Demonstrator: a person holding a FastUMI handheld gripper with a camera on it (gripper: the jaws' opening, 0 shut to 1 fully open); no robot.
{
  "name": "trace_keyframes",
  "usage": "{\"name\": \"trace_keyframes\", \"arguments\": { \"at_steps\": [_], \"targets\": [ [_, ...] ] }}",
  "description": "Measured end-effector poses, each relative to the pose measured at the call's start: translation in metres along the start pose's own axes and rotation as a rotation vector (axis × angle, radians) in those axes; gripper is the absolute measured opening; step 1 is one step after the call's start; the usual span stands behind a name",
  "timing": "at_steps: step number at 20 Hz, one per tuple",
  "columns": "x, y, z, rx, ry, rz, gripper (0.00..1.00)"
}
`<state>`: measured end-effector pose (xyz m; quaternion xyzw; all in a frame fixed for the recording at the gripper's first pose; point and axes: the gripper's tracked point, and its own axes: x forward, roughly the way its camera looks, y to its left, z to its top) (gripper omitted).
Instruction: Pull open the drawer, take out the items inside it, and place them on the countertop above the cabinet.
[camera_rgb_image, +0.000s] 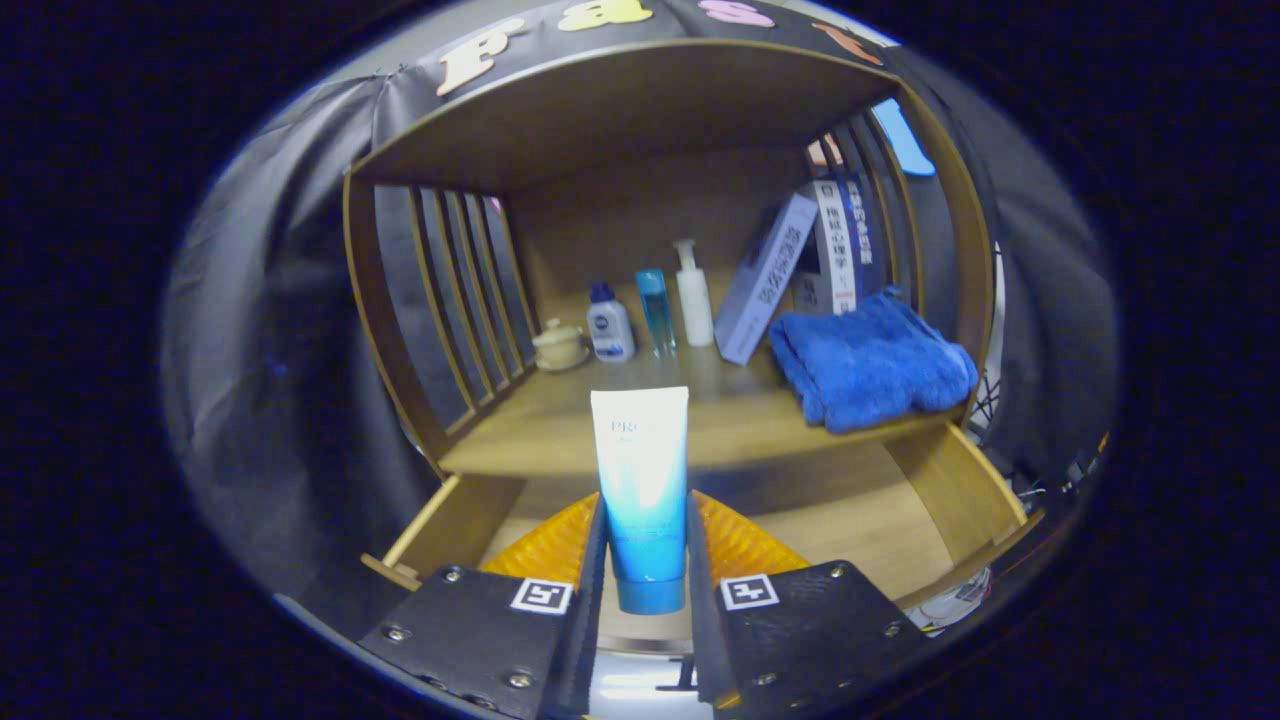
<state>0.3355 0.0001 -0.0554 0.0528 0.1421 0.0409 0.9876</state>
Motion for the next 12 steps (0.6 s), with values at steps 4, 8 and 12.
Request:
{"name": "trace_keyframes", "arguments": {
  "at_steps": [4, 8, 12],
  "targets": [
    [0.000, -0.001, 0.065, 0.002, -0.107, -0.020, 0.39],
    [0.030, -0.004, 0.082, 0.015, -0.107, -0.054, 0.39],
    [0.069, -0.015, 0.055, -0.004, -0.044, -0.109, 0.39]
  ]
}}
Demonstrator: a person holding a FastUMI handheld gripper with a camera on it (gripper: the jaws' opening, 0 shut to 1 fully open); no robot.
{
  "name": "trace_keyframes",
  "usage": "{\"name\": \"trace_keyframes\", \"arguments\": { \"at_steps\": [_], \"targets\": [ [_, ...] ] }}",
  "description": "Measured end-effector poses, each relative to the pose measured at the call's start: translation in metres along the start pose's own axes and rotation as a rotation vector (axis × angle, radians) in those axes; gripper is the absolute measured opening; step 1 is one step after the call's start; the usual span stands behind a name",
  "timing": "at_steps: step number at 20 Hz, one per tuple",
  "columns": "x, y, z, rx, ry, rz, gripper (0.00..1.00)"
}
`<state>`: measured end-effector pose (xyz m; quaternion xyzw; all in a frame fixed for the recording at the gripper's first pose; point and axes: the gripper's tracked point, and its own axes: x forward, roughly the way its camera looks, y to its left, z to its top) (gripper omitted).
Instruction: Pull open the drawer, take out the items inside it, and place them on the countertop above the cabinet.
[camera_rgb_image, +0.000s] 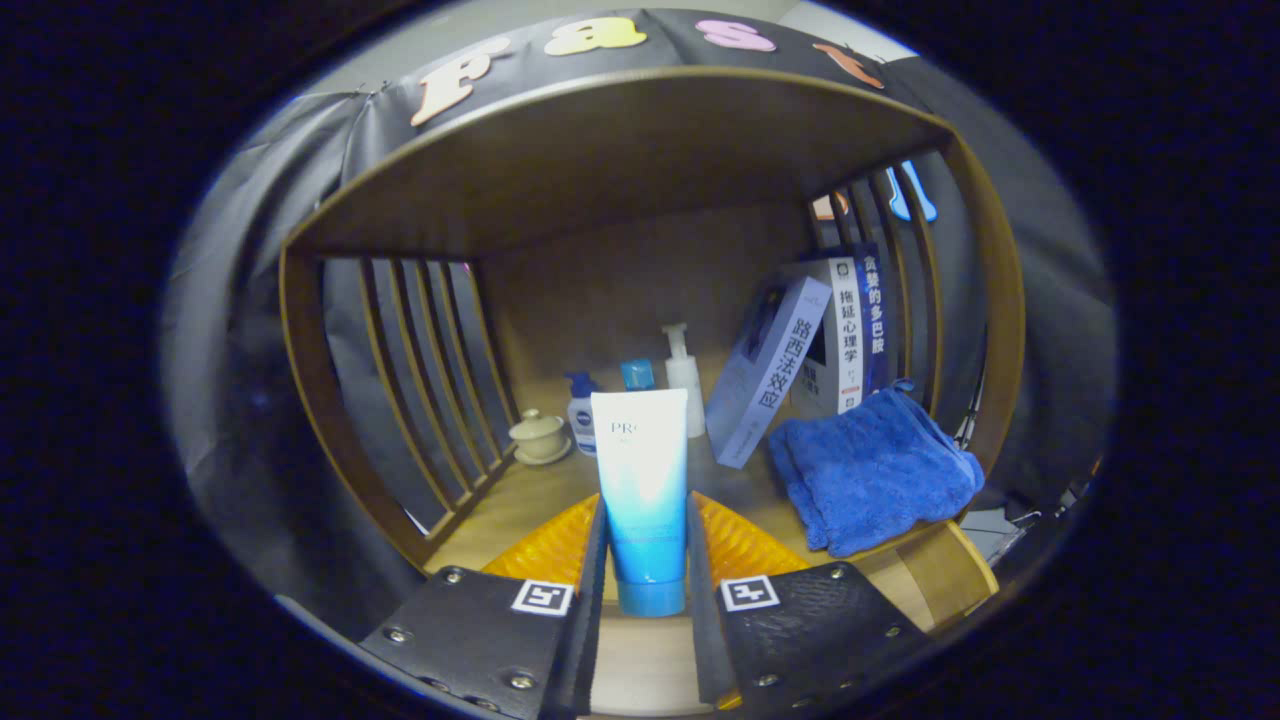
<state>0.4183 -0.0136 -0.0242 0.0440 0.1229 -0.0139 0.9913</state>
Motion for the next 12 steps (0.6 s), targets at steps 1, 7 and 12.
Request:
{"name": "trace_keyframes", "arguments": {
  "at_steps": [1, 7, 12],
  "targets": [
    [0.010, 0.000, -0.010, 0.005, 0.019, -0.006, 0.39],
    [0.067, -0.006, -0.067, -0.026, 0.141, -0.056, 0.40],
    [0.087, -0.006, -0.072, -0.006, 0.145, -0.062, 0.40]
  ]
}}
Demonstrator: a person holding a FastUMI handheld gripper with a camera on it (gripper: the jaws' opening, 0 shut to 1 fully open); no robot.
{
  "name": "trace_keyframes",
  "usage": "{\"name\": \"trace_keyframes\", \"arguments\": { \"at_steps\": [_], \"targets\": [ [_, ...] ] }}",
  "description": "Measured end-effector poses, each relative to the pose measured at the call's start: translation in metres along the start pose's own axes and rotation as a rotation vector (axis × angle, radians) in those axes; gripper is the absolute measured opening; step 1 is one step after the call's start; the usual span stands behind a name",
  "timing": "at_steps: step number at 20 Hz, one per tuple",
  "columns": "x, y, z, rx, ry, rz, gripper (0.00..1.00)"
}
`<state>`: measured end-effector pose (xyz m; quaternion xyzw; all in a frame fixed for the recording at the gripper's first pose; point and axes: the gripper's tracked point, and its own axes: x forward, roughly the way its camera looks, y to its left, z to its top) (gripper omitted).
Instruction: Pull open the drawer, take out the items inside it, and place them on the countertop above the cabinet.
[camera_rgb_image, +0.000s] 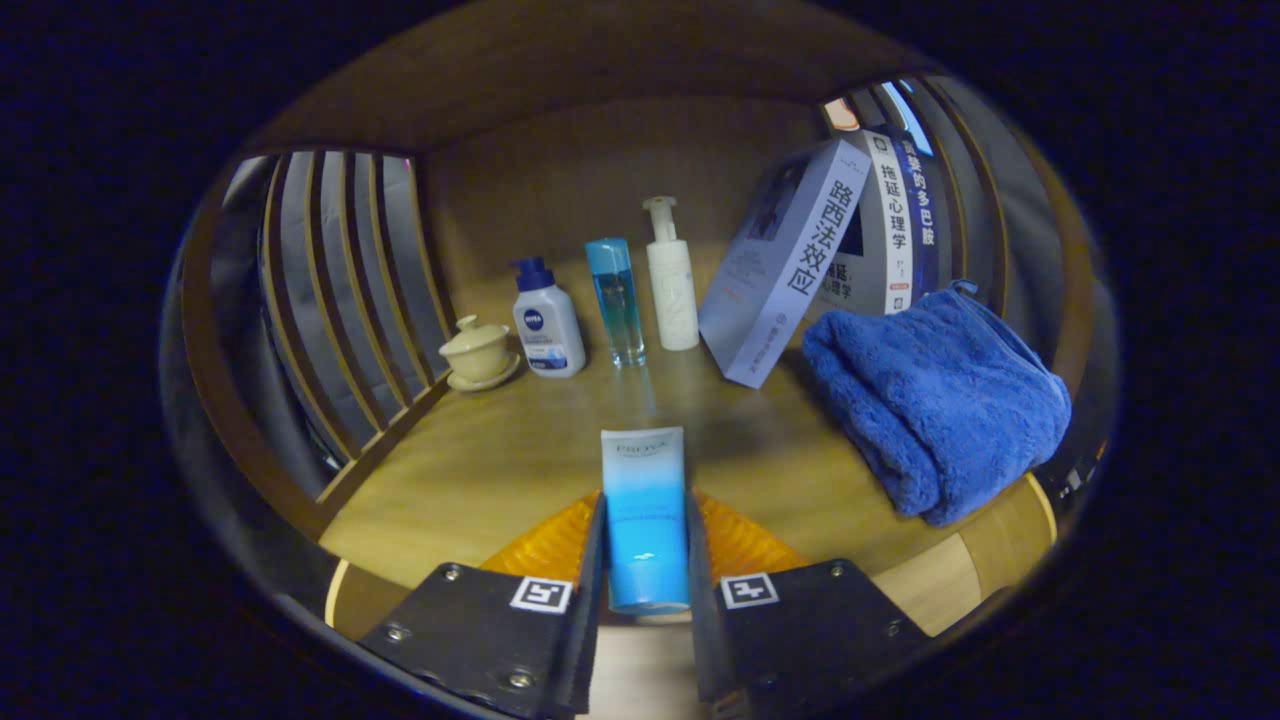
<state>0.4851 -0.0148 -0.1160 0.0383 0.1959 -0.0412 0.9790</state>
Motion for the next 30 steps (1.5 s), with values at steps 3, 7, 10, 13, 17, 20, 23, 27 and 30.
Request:
{"name": "trace_keyframes", "arguments": {
  "at_steps": [3, 7, 10, 13, 17, 20, 23, 27, 30],
  "targets": [
    [0.009, 0.004, 0.004, 0.005, -0.016, 0.003, 0.43],
    [0.009, 0.000, 0.011, -0.017, -0.054, -0.035, 0.66],
    [-0.014, -0.010, 0.017, -0.062, -0.067, -0.061, 0.92],
    [-0.043, -0.009, 0.025, -0.086, -0.088, -0.042, 1.00],
    [-0.090, -0.008, 0.032, -0.134, -0.123, -0.021, 1.00],
    [-0.130, 0.000, 0.033, -0.176, -0.165, 0.011, 1.00],
    [-0.171, 0.003, 0.035, -0.201, -0.203, 0.029, 1.00],
    [-0.218, 0.022, 0.037, -0.193, -0.237, 0.079, 1.00],
    [-0.258, 0.019, 0.042, -0.192, -0.284, 0.069, 1.00]
  ]
}}
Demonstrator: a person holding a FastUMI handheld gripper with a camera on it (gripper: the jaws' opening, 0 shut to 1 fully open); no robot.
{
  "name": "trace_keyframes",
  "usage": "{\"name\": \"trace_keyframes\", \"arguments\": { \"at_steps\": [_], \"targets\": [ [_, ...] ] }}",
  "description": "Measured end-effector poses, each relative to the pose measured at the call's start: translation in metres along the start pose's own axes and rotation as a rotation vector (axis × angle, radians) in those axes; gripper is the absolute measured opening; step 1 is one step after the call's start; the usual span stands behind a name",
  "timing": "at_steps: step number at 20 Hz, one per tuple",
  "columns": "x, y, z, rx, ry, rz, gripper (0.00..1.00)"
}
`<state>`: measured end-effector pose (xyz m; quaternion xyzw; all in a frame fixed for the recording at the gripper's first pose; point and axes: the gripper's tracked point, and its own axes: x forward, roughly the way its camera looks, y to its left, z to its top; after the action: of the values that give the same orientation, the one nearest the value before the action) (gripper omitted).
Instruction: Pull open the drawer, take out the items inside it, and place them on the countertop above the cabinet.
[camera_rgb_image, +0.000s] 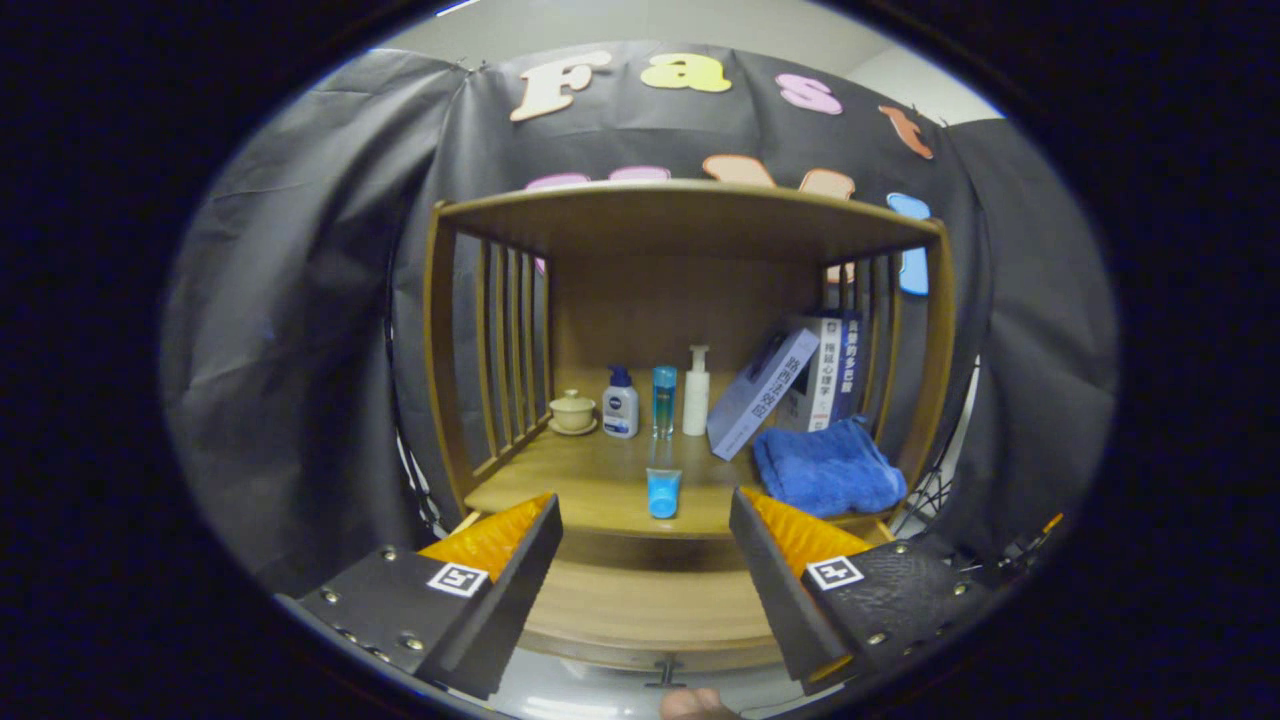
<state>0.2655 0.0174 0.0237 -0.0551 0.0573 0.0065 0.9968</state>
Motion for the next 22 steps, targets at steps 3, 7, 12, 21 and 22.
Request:
{"name": "trace_keyframes", "arguments": {
  "at_steps": [3, 7, 12, 21, 22],
  "targets": [
    [-0.030, -0.005, 0.010, -0.002, -0.048, -0.008, 1.00],
    [-0.058, -0.011, 0.005, 0.016, -0.066, -0.018, 1.00],
    [-0.082, -0.006, -0.028, 0.033, -0.077, -0.018, 1.00],
    [-0.082, -0.013, -0.142, 0.037, -0.011, -0.054, 1.00],
    [-0.081, -0.015, -0.149, 0.038, -0.007, -0.057, 1.00]
  ]
}}
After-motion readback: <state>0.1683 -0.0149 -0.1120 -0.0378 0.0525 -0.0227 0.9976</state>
